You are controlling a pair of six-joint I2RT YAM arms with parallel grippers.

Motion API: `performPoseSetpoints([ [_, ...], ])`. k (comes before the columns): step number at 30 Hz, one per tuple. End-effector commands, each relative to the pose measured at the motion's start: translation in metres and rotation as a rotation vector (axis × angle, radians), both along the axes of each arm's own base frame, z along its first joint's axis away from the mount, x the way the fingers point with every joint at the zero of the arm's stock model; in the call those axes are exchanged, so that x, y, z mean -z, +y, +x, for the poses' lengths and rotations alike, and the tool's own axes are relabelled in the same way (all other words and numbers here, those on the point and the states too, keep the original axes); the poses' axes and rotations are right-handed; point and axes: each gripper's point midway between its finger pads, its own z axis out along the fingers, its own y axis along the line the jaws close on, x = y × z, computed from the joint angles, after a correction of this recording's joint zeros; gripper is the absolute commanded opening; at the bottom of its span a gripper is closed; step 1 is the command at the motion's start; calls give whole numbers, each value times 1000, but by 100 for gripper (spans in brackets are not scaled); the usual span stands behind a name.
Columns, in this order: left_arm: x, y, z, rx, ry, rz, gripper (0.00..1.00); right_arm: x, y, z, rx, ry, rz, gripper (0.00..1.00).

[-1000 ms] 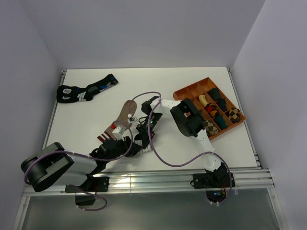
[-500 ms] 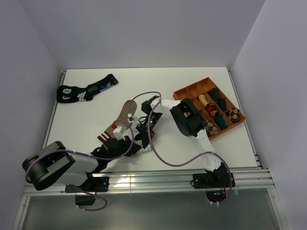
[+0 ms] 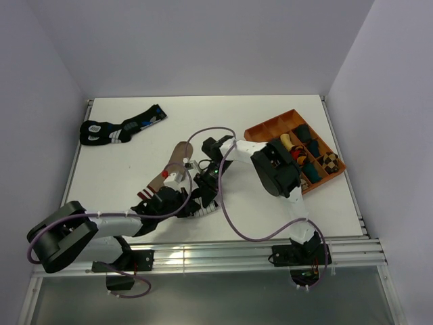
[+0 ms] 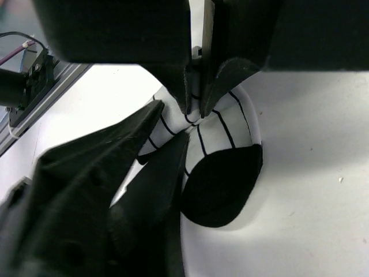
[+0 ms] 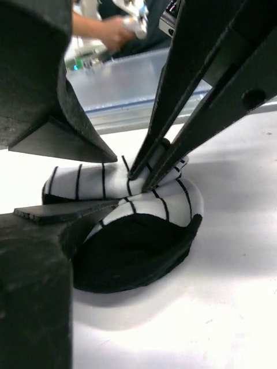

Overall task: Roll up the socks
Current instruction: Roll the sock at the center of the board.

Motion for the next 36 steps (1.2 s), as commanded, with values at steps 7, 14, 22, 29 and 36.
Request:
performPoseSetpoints([
  [7, 52, 34, -38, -38, 265, 197, 0, -32, 1, 30, 77, -273, 53, 43],
  [14, 50, 24, -43, -25, 348, 167, 0, -61, -9, 39, 119, -438, 97, 45],
  [22, 47, 23, -44, 12, 425, 137, 0, -70, -27, 35, 125, -544, 112, 45],
  [29, 41, 32, -40, 35, 497, 95, 0, -64, -45, 31, 67, -717, 120, 45],
  [36, 37, 33, -39, 76, 562, 74, 0, -55, -41, 7, -35, -912, 156, 45],
])
